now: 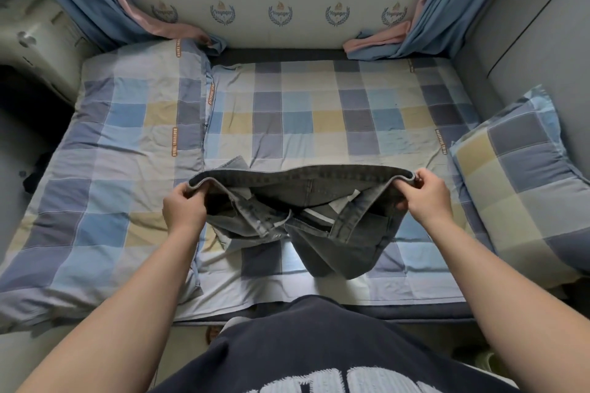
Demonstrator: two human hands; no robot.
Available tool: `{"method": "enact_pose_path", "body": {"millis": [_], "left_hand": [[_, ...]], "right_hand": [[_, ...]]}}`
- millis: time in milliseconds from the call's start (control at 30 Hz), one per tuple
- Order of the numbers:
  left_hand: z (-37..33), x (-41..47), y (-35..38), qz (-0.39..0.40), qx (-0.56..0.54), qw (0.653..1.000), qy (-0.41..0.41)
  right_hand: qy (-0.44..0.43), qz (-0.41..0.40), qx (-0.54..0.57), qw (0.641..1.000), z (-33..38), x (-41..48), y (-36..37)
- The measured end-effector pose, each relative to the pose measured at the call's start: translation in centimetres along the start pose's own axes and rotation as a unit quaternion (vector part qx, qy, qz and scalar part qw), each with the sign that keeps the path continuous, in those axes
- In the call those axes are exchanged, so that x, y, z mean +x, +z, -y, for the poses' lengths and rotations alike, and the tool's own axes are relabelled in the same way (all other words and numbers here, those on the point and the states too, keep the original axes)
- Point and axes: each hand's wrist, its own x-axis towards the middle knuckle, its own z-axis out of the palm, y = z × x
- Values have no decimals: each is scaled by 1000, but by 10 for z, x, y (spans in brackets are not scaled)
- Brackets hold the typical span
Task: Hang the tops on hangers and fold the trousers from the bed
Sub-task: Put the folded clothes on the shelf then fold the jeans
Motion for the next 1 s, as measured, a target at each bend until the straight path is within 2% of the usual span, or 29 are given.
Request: {"method": "enact_pose_path", "body": {"millis": [67,133,200,300,400,467,533,600,667,733,800,867,1000], "left_hand": [[-16,12,3,-20,103,994,29],[-43,23,4,-69,144,986,53],[-78,35,3,-83,88,989,91],[-139,55,-3,-58,-25,987,145],[-217,74,-23,-110,-51,972,199],[-274,84,-42,-142,-60,959,238],[-332,93,-67,-165,-63,947,267],[-386,98,-93,-179,-64,939,286],[-433,97,-118,-200,-62,932,297],[-474,94,-141,-216,-57,924,309],[-510,91,-160,-225,-56,926,299],[-541,87,-178,-223,-69,938,255],[-581,75,-204,-161,-140,963,165]], "right_hand": [[-55,-24,-55,997,18,12,-7],[-89,-47,-51,994,44,27,-13],[-92,-64,-11,994,75,41,-21],[-75,-54,90,992,133,64,-39],[-61,-42,210,975,206,86,-69],[-86,-44,240,966,258,96,-96],[-152,-67,196,966,308,98,-125],[-224,-115,102,962,354,95,-153],[-259,-156,55,952,397,89,-176],[-266,-174,61,946,437,85,-194],[-250,-171,94,948,474,80,-209],[-220,-153,149,952,509,74,-225],[-165,-63,289,941,566,55,-253]]}}
